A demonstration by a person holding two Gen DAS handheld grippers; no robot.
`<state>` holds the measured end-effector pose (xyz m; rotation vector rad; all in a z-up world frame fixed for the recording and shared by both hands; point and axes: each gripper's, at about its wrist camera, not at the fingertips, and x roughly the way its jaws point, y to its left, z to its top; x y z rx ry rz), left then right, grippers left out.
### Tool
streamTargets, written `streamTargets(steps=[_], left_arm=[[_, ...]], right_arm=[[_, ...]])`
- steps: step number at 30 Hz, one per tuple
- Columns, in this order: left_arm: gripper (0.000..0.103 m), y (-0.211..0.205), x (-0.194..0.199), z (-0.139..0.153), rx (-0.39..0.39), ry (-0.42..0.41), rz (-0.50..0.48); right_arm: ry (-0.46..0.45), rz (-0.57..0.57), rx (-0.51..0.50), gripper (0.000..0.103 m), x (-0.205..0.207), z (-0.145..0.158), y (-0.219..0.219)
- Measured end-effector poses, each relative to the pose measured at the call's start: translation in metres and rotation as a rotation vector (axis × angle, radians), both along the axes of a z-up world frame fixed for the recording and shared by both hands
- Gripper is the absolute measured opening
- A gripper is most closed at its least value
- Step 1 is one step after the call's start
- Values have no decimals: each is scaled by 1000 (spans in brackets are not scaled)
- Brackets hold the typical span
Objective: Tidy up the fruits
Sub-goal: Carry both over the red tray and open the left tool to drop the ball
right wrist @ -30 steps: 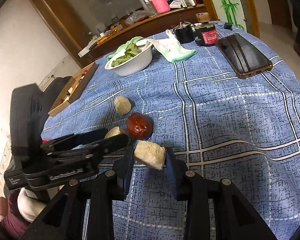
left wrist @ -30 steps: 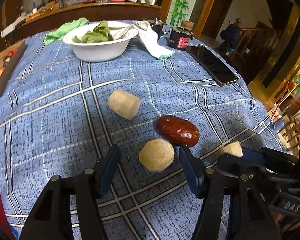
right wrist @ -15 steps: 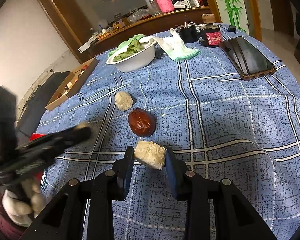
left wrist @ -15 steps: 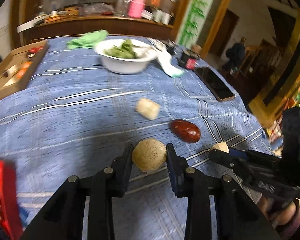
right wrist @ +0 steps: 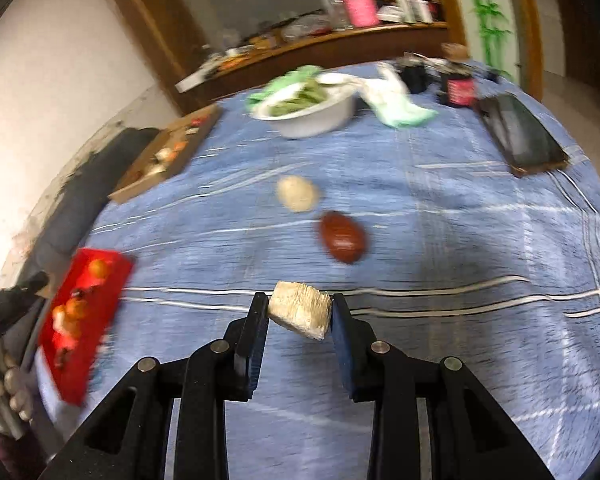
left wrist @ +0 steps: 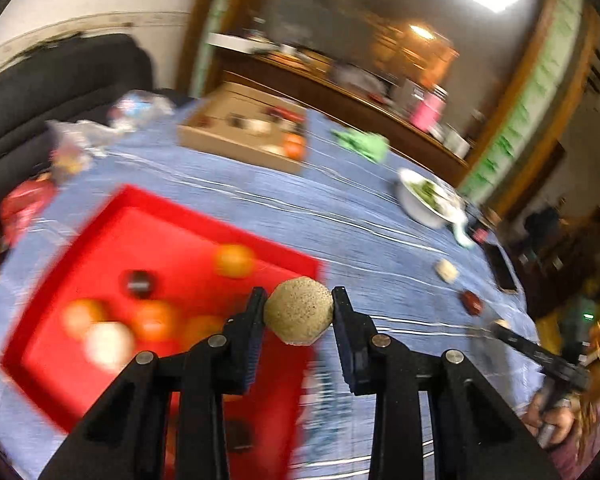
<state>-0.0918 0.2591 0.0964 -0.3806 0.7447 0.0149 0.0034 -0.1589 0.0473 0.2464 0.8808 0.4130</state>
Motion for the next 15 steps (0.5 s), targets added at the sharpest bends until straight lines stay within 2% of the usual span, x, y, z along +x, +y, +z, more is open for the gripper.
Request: streamTargets(steps=[4,7,15], left_arm=[[31,33,-17,-10,1,17,69],[31,48,-23,-23,-3,40,93],[31,64,-34,-50,-20,90,110]], right_arm=[[-20,112,31,34,-11,32,47],[-18,203,47,34,-15,45,90],[5,426,-3,34,-27,41,223]])
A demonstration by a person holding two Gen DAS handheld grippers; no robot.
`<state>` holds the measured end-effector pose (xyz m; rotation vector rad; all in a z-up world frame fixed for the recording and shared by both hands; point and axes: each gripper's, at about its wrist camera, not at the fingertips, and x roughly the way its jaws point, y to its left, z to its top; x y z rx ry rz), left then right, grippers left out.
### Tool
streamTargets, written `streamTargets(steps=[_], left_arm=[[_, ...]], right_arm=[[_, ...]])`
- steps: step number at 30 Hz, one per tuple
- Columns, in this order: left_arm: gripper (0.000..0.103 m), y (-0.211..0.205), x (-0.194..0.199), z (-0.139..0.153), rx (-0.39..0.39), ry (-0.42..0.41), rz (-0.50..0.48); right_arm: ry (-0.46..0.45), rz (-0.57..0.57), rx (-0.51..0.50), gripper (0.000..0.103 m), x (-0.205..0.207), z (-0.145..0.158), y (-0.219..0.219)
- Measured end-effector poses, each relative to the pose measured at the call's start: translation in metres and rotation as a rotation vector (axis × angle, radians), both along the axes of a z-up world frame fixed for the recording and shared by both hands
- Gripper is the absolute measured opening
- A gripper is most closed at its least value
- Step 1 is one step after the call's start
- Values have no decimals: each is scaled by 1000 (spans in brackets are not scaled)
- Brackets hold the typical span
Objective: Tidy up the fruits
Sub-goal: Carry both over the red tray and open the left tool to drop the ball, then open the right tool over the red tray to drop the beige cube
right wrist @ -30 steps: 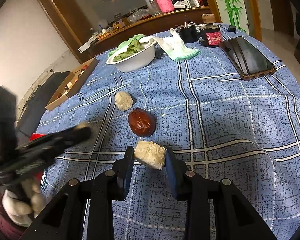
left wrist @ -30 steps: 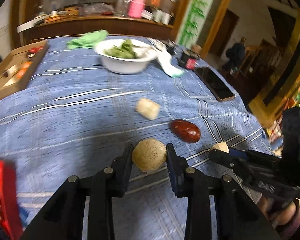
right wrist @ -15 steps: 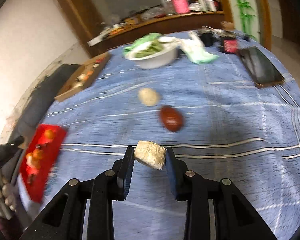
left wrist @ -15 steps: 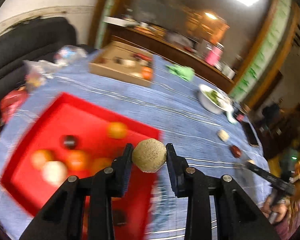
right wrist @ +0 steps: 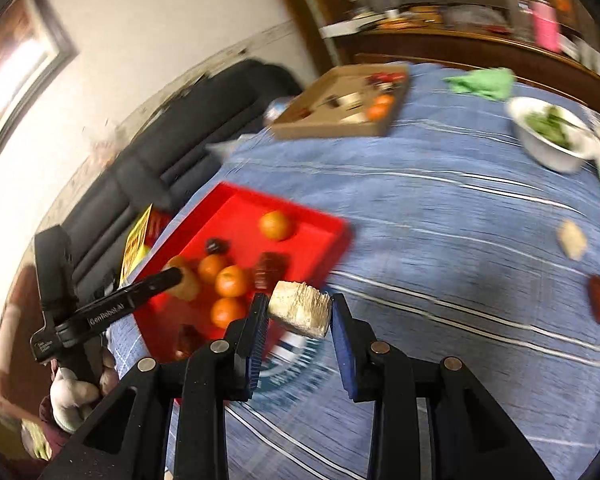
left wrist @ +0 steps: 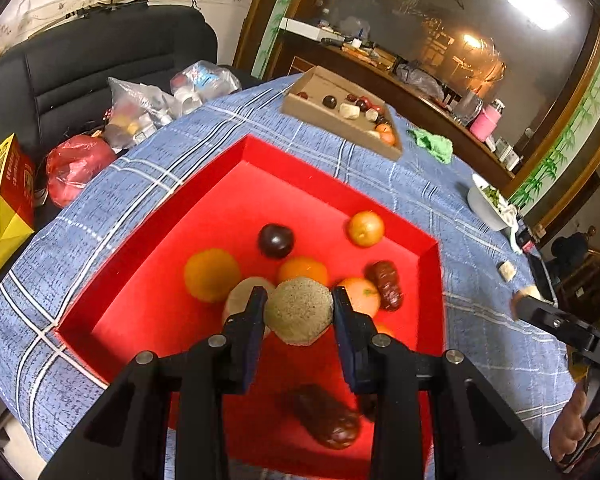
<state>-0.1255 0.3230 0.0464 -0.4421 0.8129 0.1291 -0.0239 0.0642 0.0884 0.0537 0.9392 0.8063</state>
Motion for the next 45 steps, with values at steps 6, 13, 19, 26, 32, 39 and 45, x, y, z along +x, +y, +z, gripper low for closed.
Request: streamTargets(steps=[6,13,19,26,32,39,45], left_arm=[[31,-12,-4,-1,86,8,-66],[41,-11,-5,0,70,-14,-93],[58,-7,-6,2,57,-21,-78],[67,-3,-6,6,48,-26,-45],[85,-19,-6,19,131,-30,-10],[87,-58,2,35,286,-6,-11],[87,-95,0,50,395,-34,-23]], right_arm=[[-5,52,-60,34,3,-16,62],[-15,26,-153,35,28,-34,96],[-5,5,-151,44,38,-40,102],[-49,-33,-120,58,35,-24,87],[-100,-83,-126,61,19,-10,58],[-173,-138,-181,65,-12,-10,21],[-191,-148,-192,66,-29,-14,-2]])
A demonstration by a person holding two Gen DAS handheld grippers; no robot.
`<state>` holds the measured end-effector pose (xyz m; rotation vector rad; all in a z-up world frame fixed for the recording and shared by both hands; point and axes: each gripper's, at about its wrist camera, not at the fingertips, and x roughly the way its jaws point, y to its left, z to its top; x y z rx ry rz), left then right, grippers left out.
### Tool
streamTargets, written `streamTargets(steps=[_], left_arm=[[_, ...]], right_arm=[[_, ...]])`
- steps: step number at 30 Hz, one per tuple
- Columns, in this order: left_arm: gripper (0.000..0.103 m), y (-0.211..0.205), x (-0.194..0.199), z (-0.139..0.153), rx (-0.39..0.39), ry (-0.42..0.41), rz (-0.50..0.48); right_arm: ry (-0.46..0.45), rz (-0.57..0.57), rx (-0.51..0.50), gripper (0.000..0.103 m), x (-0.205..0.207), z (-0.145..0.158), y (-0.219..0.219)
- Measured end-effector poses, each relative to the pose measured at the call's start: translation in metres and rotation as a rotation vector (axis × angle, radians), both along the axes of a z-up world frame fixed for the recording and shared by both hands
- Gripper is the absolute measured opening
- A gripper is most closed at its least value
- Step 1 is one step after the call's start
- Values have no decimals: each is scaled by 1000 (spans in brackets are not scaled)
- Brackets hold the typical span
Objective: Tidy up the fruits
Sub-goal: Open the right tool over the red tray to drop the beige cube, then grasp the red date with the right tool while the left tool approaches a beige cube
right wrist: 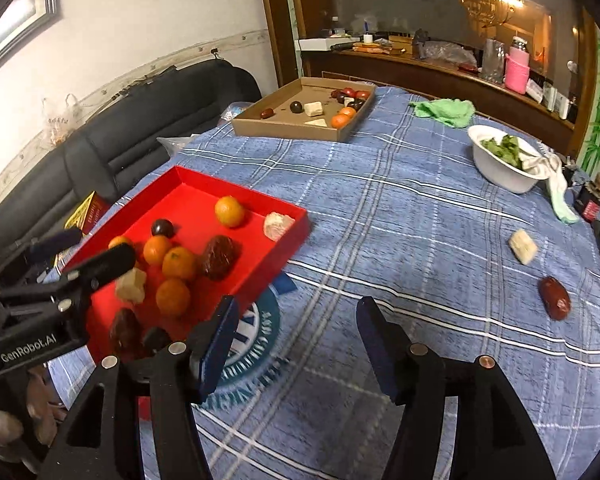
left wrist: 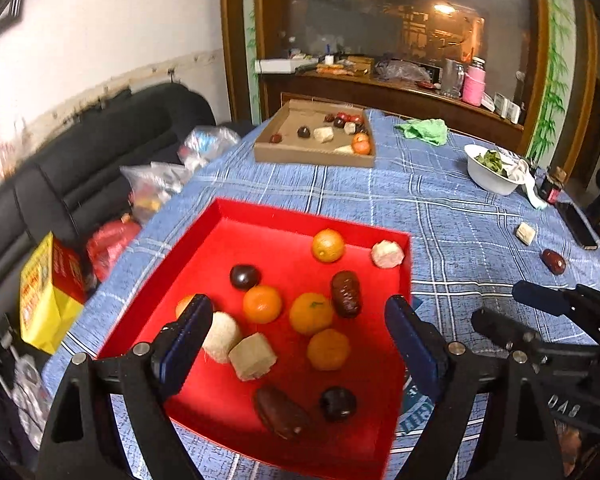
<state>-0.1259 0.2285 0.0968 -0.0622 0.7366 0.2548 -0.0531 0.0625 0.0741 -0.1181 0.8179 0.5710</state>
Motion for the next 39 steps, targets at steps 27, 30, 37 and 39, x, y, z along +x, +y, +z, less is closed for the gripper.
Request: streamTargets(steps=[27,30,37,39], left_arm=[[87,-66,9,13,102,19,-120],[87,-61,17,20,67,26,-152],[87,-61,35,28,-34,19,-198],[87,-69,41,24,-53,25,-221]], right_arm=[[-39,-53,10,70,-10,3,-57],[-38,-102,-1,70,-4,1,-79],[10,-336,-23,70,36,-8,-183],[38,-388,7,70,53,-9,-211]])
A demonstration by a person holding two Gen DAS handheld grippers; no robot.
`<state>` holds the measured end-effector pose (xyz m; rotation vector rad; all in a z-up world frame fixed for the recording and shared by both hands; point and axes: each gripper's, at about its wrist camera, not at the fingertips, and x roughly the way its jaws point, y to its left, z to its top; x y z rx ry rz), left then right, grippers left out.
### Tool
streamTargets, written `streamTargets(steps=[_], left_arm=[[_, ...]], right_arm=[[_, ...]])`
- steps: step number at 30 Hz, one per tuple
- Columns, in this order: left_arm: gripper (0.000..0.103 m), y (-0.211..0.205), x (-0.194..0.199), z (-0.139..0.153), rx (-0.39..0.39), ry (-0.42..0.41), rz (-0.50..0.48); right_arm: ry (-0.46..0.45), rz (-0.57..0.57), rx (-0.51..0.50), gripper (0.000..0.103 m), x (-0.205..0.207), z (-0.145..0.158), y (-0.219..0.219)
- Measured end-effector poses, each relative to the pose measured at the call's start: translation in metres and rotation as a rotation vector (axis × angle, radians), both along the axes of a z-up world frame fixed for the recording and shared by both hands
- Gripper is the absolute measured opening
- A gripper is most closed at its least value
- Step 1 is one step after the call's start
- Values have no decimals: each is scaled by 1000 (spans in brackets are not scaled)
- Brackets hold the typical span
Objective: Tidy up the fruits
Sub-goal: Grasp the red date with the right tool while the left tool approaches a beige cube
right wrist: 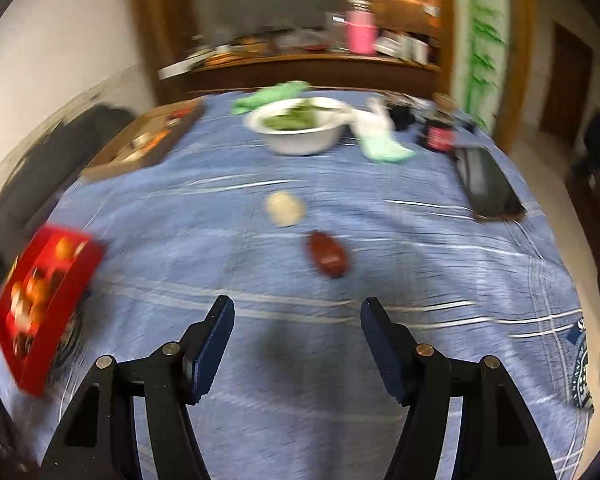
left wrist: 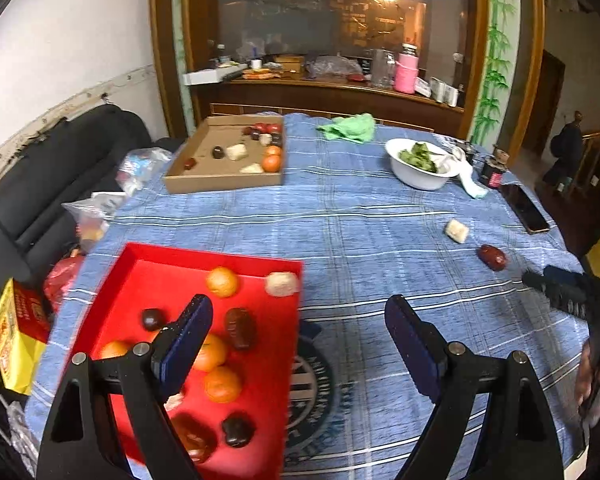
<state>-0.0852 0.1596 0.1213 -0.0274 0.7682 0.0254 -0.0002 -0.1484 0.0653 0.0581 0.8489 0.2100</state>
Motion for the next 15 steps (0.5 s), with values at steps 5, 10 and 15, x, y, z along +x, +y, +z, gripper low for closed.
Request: streamTargets(steps=[5,10,15], left_arm=[[87,-19,19,-15,-84,62,-62],[87,-30,45,-19,-176,85,-92],[87,-48,85,-32,-224,128,-122]], right_arm=[[33,-39,66,70,39,-12,-21],[60,-16,51,70,70,-33,-10],[82,9,57,62,81,-48,-3]])
